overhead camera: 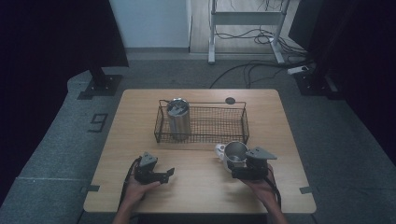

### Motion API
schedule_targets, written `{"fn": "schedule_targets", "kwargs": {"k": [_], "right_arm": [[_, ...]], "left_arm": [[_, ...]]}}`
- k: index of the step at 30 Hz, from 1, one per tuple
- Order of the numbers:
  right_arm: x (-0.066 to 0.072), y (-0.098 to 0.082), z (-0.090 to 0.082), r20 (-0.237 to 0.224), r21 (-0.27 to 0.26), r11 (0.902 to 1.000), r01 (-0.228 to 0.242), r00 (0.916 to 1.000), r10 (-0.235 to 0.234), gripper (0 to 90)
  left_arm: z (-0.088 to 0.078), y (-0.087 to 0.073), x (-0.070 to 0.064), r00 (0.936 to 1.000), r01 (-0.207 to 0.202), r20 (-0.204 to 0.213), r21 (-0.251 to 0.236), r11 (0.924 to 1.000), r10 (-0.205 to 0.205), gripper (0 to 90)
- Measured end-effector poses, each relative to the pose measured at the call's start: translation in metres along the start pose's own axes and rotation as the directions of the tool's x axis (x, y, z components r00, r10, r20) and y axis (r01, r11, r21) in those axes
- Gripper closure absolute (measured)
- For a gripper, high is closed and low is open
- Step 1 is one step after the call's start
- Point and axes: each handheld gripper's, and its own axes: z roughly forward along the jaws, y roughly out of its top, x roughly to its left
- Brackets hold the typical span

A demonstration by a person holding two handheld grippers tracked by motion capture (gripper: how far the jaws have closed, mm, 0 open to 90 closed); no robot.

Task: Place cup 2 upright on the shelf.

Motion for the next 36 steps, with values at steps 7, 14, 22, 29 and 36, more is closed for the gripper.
{"fn": "schedule_targets", "kwargs": {"k": [7,14,22,29,36], "right_arm": [[0.001,0.002,0.013,0.013,0.007,0.9999,0.008,0.9999,-0.008,2.2],[0.001,0.006,0.022,0.026,0.0,0.9998,0.018,0.9995,-0.018,5.0],[0.0,0.006,0.022,0.021,0.002,0.9996,0.029,0.9994,-0.029,6.1],[0.001,0.006,0.021,0.02,0.001,0.9992,0.04,0.999,-0.04,6.4],[0.003,0.007,0.019,0.049,0.004,0.9968,0.08,0.9956,-0.08,6.5]], "left_arm": [[-0.001,0.0,0.001,1.0,0.006,-0.005,-0.002,1.0,-0.006,10.3],[-0.003,0.0,0.004,0.9999,0.014,-0.009,-0.006,0.9999,-0.015,10.4],[-0.003,0.0,0.004,0.9999,0.012,-0.009,-0.004,0.9999,-0.012,10.4],[-0.001,-0.001,0.003,0.9999,0.01,-0.008,0.002,0.9999,-0.01,10.4],[-0.002,-0.001,0.003,0.9999,0.012,-0.007,0.0,0.9999,-0.012,10.4]]}}
